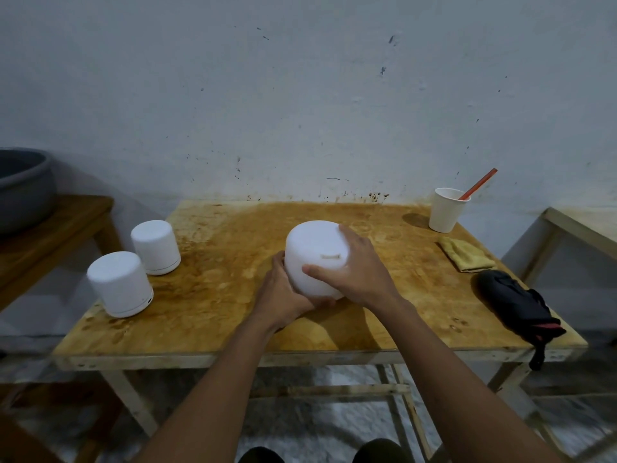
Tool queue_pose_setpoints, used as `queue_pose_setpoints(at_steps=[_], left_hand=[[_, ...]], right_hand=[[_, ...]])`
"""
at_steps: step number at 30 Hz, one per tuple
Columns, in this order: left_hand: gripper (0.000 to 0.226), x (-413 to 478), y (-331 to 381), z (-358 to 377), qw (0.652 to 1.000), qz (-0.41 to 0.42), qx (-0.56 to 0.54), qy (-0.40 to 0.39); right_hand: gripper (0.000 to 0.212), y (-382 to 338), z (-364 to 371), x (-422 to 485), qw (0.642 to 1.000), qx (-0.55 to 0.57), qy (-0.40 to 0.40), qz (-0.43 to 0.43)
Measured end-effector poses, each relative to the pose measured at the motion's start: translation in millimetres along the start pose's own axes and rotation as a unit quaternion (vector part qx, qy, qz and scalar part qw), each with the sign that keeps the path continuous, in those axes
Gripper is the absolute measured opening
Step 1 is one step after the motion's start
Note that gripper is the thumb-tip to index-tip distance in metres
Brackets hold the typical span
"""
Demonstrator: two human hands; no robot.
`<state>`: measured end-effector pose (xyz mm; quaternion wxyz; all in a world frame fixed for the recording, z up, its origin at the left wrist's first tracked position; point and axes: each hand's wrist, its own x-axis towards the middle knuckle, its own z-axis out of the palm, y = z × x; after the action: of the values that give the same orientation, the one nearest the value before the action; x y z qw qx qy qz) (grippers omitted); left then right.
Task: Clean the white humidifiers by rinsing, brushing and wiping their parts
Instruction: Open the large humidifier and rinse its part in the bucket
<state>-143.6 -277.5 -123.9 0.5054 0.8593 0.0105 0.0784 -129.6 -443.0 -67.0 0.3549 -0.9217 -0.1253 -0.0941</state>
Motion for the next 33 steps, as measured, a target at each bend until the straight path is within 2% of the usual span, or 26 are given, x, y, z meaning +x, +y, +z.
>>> queue_pose_setpoints(at_steps=[14,20,23,27,30,33], left_hand=[[0.139,-3.5,4.1,-1.3,0.997,0.014,-0.069,-0.016],[0.137,-2.2,2.4,-0.7,0.997,0.007,-0.070,-0.015],[0.138,-2.0,1.5,-1.2,0.998,0.000,-0.065,-0.018],[0.134,-0.3,0.9,-2.7,0.999,-0.007,-0.044,-0.021],[0.130,-0.8,0.2,-2.7,0.999,0.000,-0.043,-0.019],[0.124,-1.9,-0.2,-1.9,0.999,0.005,-0.041,-0.009]], right_hand=[[0.111,-1.5,0.0,0.1,1.000,-0.002,-0.009,0.005],[0.105,-1.6,-1.1,-1.1,1.000,0.022,-0.001,0.000],[0.094,-4.4,-5.9,1.0,0.997,0.075,0.025,0.000],[0.081,-3.8,-23.0,9.7,0.976,0.207,0.052,0.048],[0.056,3.3,-37.5,16.9,0.954,0.278,0.083,0.073],[0.062,17.9,-44.5,25.2,0.940,0.293,0.137,0.111]])
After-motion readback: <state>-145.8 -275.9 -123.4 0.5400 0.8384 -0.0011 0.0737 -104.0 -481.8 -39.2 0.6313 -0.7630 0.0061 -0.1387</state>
